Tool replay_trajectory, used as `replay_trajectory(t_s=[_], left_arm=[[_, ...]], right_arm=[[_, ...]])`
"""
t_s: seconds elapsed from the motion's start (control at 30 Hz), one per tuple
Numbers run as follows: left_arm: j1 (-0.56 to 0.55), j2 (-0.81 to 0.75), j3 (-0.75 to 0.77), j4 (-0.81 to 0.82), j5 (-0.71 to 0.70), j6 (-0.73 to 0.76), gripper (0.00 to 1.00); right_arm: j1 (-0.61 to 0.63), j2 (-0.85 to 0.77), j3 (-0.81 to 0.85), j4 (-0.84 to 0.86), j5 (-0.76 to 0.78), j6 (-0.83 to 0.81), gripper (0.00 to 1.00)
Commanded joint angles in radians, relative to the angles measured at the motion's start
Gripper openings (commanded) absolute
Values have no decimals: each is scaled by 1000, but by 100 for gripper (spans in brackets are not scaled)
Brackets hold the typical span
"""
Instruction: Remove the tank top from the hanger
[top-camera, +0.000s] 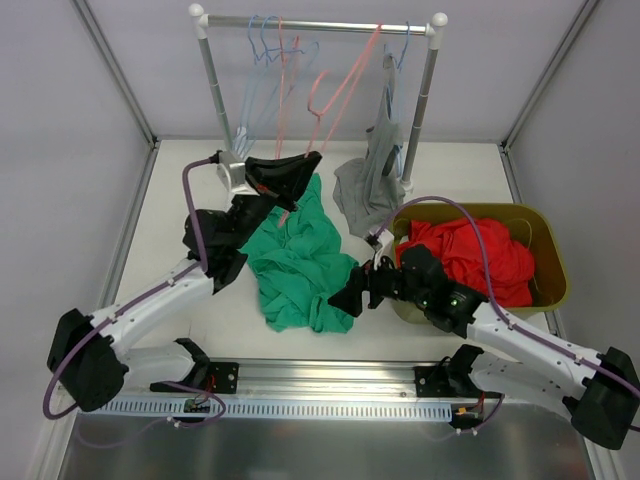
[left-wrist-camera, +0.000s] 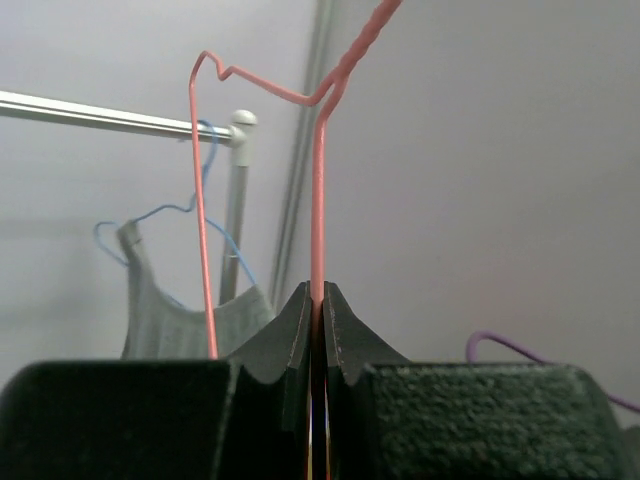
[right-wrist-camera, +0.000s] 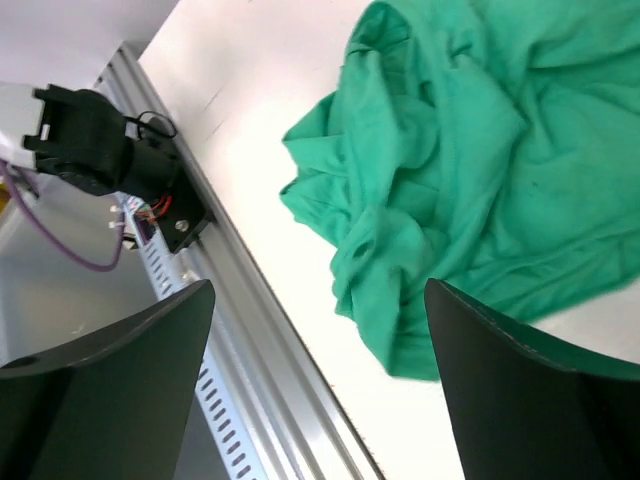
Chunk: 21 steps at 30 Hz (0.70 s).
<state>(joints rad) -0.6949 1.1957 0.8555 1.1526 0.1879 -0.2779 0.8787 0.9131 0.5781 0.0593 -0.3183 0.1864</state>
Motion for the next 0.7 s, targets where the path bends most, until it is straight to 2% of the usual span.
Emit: replay_trajectory(t_s=[0.0, 0.03, 0.17, 0.27, 0.3, 0.4, 0.47, 0.5, 0.67], left_arm=[[-8, -140, 13, -190, -254, -70, 0], [-14, -153, -4, -221, -255, -75, 0], [-41, -222, -90, -243, -349, -132, 0], [-41, -188, -32, -393, -416, -175, 0], [-41, -167, 43, -501, -419, -178, 0], [-41, -62, 202, -658, -430, -187, 0], [-26, 16, 293, -749, -453, -211, 0], [-19, 43, 389, -786, -449, -222, 0], [44, 240, 658, -962, -380, -257, 0]], right_arm=[[5, -72, -20, -4, 130, -18, 92], [5, -106, -23, -7, 134, -22, 96], [5, -146, -11, -48, 180, -45, 99], [5, -146, 8, -84, 190, -51, 99], [3, -145, 12, -87, 183, -53, 99], [5, -148, 19, -92, 173, -36, 99], [5, -157, 16, -93, 170, -24, 100], [6, -174, 11, -95, 168, -21, 99], [5, -226, 0, -119, 180, -21, 100]])
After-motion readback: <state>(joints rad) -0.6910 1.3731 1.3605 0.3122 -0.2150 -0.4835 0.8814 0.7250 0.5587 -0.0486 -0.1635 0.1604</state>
